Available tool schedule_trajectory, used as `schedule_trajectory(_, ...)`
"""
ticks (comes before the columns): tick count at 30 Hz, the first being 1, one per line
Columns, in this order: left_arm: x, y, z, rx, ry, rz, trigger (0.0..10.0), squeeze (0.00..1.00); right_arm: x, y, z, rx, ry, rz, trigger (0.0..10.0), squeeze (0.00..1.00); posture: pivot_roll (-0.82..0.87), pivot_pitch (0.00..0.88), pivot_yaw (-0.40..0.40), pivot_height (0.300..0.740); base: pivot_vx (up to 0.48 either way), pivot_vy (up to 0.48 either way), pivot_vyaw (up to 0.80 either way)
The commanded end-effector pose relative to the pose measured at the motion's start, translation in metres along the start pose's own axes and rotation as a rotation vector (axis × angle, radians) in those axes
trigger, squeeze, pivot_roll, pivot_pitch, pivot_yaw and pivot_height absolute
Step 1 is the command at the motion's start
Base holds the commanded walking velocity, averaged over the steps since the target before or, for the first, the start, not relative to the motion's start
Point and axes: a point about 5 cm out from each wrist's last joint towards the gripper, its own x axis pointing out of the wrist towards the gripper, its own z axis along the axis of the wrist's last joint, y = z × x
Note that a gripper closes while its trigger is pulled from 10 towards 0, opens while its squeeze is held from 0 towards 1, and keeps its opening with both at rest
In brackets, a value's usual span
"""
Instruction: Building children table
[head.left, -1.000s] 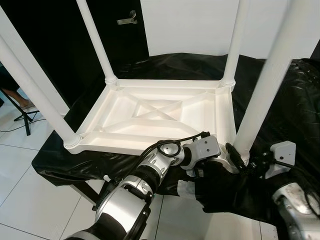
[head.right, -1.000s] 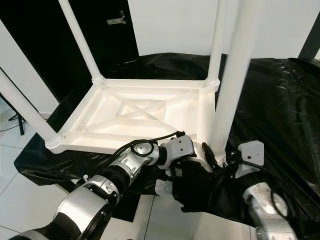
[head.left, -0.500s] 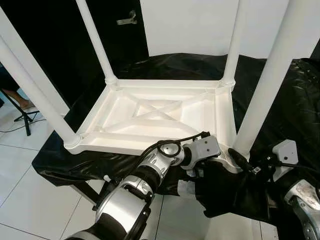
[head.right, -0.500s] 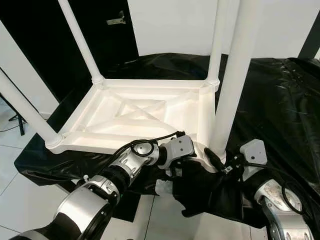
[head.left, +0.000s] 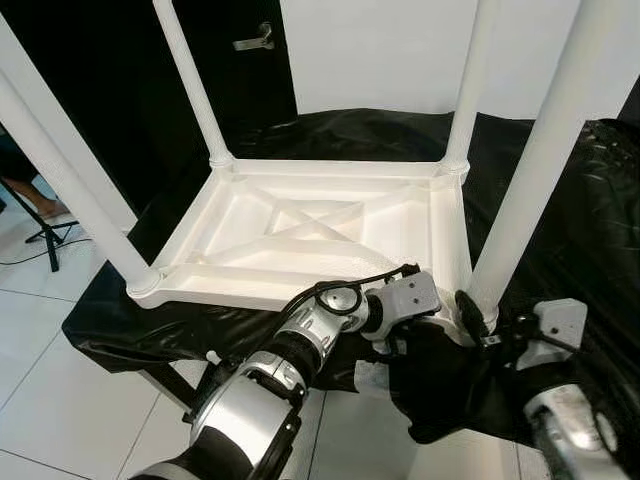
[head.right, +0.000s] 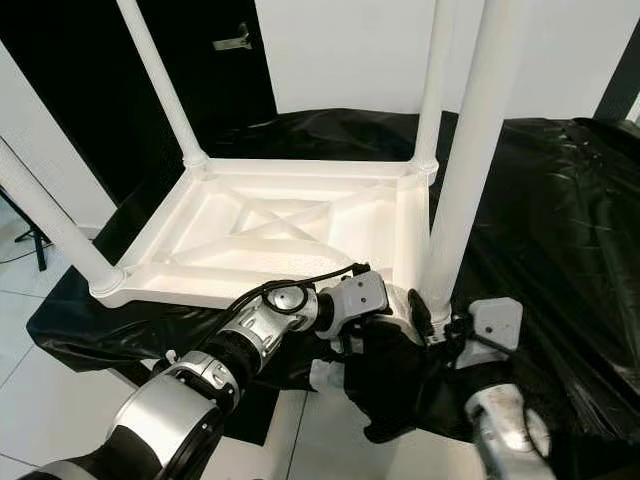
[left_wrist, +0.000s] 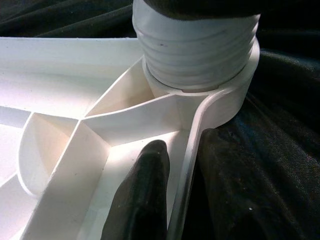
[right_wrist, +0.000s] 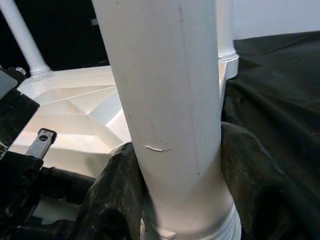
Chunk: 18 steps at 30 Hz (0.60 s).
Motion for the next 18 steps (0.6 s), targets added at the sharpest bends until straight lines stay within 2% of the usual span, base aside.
schedule_trajectory(1,0.006,-0.015,-0.043,-0.110,0.178,0.262,10.0,0.00,-0.005,-0.005,-0.011,-0.005,0.065,-0.046,0.0,0.00,0.03,0.000,0.076,0.740,0.000,0.000,0.00)
schedule_trajectory(3,0.005,-0.014,-0.043,-0.109,0.181,0.266,10.0,0.00,-0.008,-0.011,-0.012,-0.037,0.072,-0.143,0.0,0.00,0.04,0.000,0.075,0.740,0.000,0.000,0.00)
schedule_trajectory(8,0.004,-0.013,-0.045,-0.110,0.186,0.269,10.0,0.00,-0.009,-0.011,-0.013,-0.052,0.085,-0.190,0.0,0.00,0.04,0.000,0.074,0.740,0.000,0.000,0.00)
schedule_trajectory(9,0.004,-0.013,-0.045,-0.110,0.186,0.270,10.0,0.00,-0.007,-0.008,-0.014,-0.055,0.092,-0.159,10.0,0.00,0.03,0.000,0.076,0.740,0.000,0.000,0.00)
schedule_trajectory(12,0.004,-0.013,-0.045,-0.111,0.186,0.270,10.0,0.00,-0.006,-0.006,-0.014,-0.061,0.094,-0.134,10.0,0.00,0.03,0.000,0.076,0.740,0.000,0.000,0.00)
schedule_trajectory(13,0.004,-0.013,-0.044,-0.110,0.185,0.270,10.0,0.00,-0.004,-0.005,-0.014,-0.062,0.090,-0.099,10.0,0.54,0.03,0.000,0.075,0.740,0.000,0.000,0.00)
schedule_trajectory(14,0.004,-0.013,-0.044,-0.110,0.185,0.270,10.0,0.00,-0.004,-0.005,-0.014,-0.062,0.090,-0.099,10.0,0.54,0.03,0.000,0.075,0.740,0.000,0.000,0.00)
schedule_trajectory(15,0.005,-0.013,-0.043,-0.110,0.182,0.271,10.0,0.00,-0.001,-0.003,-0.013,-0.054,0.079,-0.059,10.0,1.00,0.02,0.000,0.075,0.740,0.000,0.000,0.00)
schedule_trajectory(17,0.006,-0.012,-0.041,-0.109,0.179,0.271,10.0,0.00,0.005,0.000,-0.010,-0.028,0.065,0.050,10.0,1.00,0.02,0.000,0.075,0.740,0.000,0.000,0.00)
schedule_trajectory(18,0.006,-0.012,-0.041,-0.109,0.179,0.271,10.0,0.00,0.005,0.000,-0.010,-0.028,0.065,0.050,10.0,1.00,0.02,0.000,0.075,0.740,0.000,0.000,0.00)
